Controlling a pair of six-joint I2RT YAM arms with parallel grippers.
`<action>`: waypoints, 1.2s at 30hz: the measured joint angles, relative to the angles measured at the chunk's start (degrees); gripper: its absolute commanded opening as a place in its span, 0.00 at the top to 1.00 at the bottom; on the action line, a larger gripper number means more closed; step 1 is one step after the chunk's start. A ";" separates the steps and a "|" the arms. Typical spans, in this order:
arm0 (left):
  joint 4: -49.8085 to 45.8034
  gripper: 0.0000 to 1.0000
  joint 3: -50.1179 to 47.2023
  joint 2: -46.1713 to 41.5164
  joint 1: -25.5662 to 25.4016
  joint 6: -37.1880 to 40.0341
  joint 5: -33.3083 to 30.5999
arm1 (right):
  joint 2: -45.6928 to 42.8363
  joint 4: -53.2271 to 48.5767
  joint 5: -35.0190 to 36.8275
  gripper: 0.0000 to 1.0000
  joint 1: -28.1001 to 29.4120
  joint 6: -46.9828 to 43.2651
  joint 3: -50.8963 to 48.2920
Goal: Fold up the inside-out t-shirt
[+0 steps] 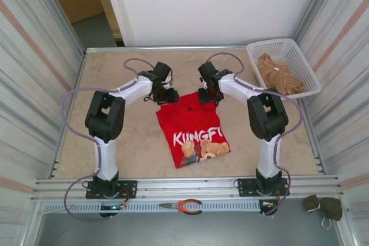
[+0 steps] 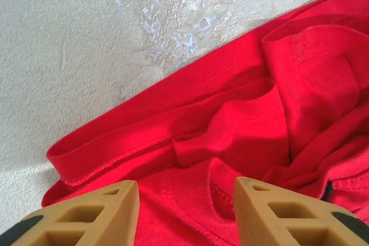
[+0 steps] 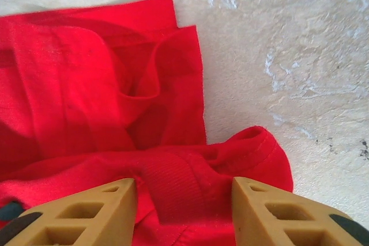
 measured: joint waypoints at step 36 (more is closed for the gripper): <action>0.81 1.00 -0.26 -1.73 2.64 0.92 0.46 | -3.72 -1.70 -6.54 1.00 -5.20 1.73 4.13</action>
